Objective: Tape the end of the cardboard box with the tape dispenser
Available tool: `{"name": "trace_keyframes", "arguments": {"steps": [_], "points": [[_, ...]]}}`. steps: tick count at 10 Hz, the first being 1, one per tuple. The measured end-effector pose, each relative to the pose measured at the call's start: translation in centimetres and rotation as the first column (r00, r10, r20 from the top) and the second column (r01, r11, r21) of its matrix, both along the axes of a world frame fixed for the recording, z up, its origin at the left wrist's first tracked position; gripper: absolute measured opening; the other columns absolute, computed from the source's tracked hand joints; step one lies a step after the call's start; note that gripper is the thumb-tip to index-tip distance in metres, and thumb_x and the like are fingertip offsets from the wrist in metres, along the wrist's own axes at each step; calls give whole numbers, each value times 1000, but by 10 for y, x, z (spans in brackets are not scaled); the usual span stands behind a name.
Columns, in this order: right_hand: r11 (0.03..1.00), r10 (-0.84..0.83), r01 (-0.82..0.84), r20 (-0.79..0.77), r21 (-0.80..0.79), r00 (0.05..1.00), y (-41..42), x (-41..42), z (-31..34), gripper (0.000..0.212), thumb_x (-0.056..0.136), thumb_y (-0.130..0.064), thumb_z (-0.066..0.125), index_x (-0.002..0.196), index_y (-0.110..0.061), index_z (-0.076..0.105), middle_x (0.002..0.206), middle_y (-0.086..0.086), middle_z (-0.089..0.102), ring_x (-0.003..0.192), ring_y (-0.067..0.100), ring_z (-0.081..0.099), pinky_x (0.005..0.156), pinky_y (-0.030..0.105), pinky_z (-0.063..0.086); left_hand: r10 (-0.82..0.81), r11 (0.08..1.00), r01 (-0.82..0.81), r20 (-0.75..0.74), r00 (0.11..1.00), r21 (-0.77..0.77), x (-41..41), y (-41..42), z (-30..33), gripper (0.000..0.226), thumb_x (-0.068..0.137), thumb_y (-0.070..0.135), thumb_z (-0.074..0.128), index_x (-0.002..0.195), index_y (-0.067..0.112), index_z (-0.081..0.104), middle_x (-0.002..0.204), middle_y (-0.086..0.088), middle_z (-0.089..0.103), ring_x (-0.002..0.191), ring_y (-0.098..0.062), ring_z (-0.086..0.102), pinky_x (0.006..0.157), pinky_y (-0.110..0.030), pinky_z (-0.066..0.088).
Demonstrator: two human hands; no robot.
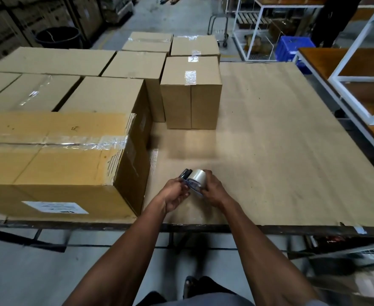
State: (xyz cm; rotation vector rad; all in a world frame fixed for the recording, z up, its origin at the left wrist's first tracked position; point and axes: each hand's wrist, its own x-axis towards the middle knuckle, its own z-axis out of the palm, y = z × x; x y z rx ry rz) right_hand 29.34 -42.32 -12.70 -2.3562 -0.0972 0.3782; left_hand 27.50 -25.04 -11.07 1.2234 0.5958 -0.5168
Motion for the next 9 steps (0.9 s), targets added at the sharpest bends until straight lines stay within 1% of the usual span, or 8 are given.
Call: {"name": "trace_keyframes", "arguments": {"steps": [1,2,3,4,5,6,8,9], "points": [[1000,24,-24,-7,-5,1000,-1,-2,-8,78,93,-28,75,156,-14,31,141,16,58,124,37,60,105,52,48,-61,997,60,12,998,48,-3,3,-6,40,103,-9,39,128,8,65,96,-9,62,78,-14,56,89,-36,54],[1000,22,-22,-46,-4,999,1,-7,2,88,96,-26,73,164,-12,18,149,17,54,133,39,54,112,47,41,-63,997,62,21,998,49,-10,3,5,46,104,-9,36,131,15,64,114,-10,66,103,-21,60,97,-37,51],[1000,27,-26,-87,7,996,3,-19,5,87,100,-18,69,165,-7,12,143,13,49,129,23,46,93,23,35,-73,997,72,40,997,38,-16,4,19,46,104,-11,35,121,18,66,129,-13,69,122,-26,63,114,-45,47],[999,17,-13,-93,46,995,11,-31,3,89,99,-12,71,165,-5,12,158,18,42,141,29,45,104,22,33,-90,996,88,56,994,32,-25,7,28,49,101,-17,34,131,7,63,124,-13,71,115,-26,69,112,-47,52],[997,-5,11,-76,75,997,25,-45,3,82,97,-7,71,162,-6,22,156,18,44,141,33,48,104,21,33,-116,992,113,67,991,54,-38,13,36,49,100,-18,34,132,7,61,120,-9,72,109,-23,70,104,-40,57],[994,-9,19,-95,104,995,38,-57,8,75,100,-4,66,162,-8,24,154,14,46,139,28,47,95,15,31,-146,986,141,54,988,92,-51,22,36,47,103,-15,34,129,14,61,119,-3,70,109,-18,67,115,-44,50],[980,-163,169,-60,107,985,50,-81,17,74,100,-2,63,162,-7,24,160,19,42,147,37,42,113,33,38,-180,968,166,60,982,191,-73,48,29,48,108,-5,37,148,15,53,120,-1,60,104,-15,58,107,-39,50],[951,-275,274,-14,146,961,61,-92,26,73,102,-5,60,164,-13,22,162,20,39,148,37,40,121,46,38,-268,945,237,118,956,223,-76,59,37,50,106,-5,41,151,15,50,143,-10,53,118,-22,57,104,-39,53]]}}
